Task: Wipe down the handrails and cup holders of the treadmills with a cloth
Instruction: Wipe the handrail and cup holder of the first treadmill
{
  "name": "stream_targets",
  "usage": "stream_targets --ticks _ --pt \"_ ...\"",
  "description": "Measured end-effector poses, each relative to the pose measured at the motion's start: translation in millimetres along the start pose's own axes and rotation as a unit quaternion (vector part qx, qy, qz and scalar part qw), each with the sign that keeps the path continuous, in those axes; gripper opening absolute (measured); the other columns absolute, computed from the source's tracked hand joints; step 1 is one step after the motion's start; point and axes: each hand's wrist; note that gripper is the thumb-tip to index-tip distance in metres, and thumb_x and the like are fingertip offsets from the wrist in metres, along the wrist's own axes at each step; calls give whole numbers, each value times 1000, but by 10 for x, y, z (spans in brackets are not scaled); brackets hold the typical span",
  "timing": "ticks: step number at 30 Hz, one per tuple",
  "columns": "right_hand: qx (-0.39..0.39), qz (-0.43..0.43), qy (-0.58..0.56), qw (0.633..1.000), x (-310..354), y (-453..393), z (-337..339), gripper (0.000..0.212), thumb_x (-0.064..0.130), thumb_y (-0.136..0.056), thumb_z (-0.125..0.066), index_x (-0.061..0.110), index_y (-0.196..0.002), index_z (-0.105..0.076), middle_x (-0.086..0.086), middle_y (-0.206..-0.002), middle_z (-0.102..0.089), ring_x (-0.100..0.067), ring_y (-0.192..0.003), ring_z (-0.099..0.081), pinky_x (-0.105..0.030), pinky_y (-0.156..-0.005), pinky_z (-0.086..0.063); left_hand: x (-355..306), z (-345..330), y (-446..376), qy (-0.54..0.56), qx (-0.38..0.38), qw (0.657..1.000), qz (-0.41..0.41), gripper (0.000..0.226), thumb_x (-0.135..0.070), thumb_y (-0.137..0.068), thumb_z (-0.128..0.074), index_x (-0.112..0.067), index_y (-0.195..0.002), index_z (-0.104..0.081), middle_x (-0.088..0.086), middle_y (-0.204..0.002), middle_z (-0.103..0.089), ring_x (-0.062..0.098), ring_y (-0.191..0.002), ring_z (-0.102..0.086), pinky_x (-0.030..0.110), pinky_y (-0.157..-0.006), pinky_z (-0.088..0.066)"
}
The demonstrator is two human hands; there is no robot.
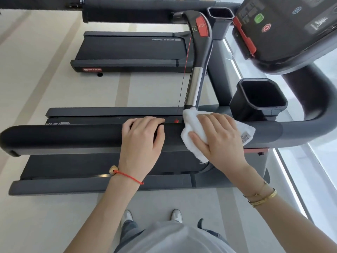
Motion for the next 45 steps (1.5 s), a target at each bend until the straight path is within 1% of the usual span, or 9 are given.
stream_targets --ticks 6,10,14,19,22,27,31,39,45 --pt "-1 -113 27 993 -272 86 162 34 35 -99 -41 10 -85 -61 -2 -74 -59 -27 -78 -54 -39 -83 -42 -170 -66 30 -6 0 1000 5 25 -22 -99 -49 -16 -112 -69 -3 -110 -70 16 -103 -64 39 -108 -36" --pt "31 -45 -13 998 120 -44 -3 40 39 -101 -36 9 -93 -61 -3 -82 -61 -26 -80 -54 -41 -83 -42 -258 -97 56 -20 4 1000 13 24 -20 -98 -53 -13 -115 -68 -1 -113 -70 19 -106 -63 42 -110 -34" --pt "17 3 -25 1000 -134 57 63 40 42 -101 -40 9 -99 -63 -3 -88 -62 -26 -85 -56 -37 -87 -42 -426 -157 49 -12 13 1000 10 24 -20 -98 -54 -13 -116 -67 -1 -115 -69 18 -109 -62 43 -112 -33" --pt "-10 -87 28 996 -779 349 295 33 37 -100 -42 10 -95 -60 -3 -84 -61 -28 -87 -55 -38 -88 -40 -563 -224 37 -18 13 1000 11 24 -20 -98 -54 -13 -117 -67 0 -115 -69 19 -110 -61 42 -113 -32" --pt "-19 -134 41 990 -708 311 282 34 35 -100 -39 11 -87 -59 -3 -78 -60 -28 -82 -54 -39 -85 -40 -601 -238 38 -18 15 1000 12 25 -20 -97 -55 -13 -118 -67 0 -116 -69 20 -109 -61 40 -113 -30" --pt "20 -76 -3 997 -226 158 125 40 40 -101 -34 10 -94 -59 -3 -84 -59 -26 -83 -53 -38 -86 -41 -610 -243 25 -14 23 1000 10 26 -21 -97 -55 -12 -118 -67 1 -117 -69 20 -111 -61 38 -112 -29" --pt "17 -25 -21 999 -407 198 164 38 42 -101 -42 9 -103 -62 -2 -93 -63 -25 -91 -56 -37 -90 -41 -670 -287 -54 21 53 998 -19 26 -20 -97 -54 -12 -118 -67 0 -117 -68 19 -111 -61 36 -108 -35" --pt "-33 -143 37 988 -860 409 288 30 36 -99 -43 12 -101 -60 1 -88 -62 -22 -90 -53 -33 -91 -35 -830 -404 -237 74 107 989 -75 26 -23 -99 -52 -16 -120 -65 -5 -117 -66 13 -112 -58 30 -104 -39" --pt "6 -138 -21 990 -825 461 357 34 39 -100 -40 12 -110 -58 2 -102 -61 -20 -102 -49 -33 -97 -31 -916 -510 -396 105 125 981 -105 26 -22 -99 -53 -15 -119 -66 -5 -118 -67 13 -110 -60 35 -98 -46"
Point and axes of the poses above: each hand's wrist, its own y-axis away from the middle knuckle, its own z-axis out of the back of the hand, x = y × z
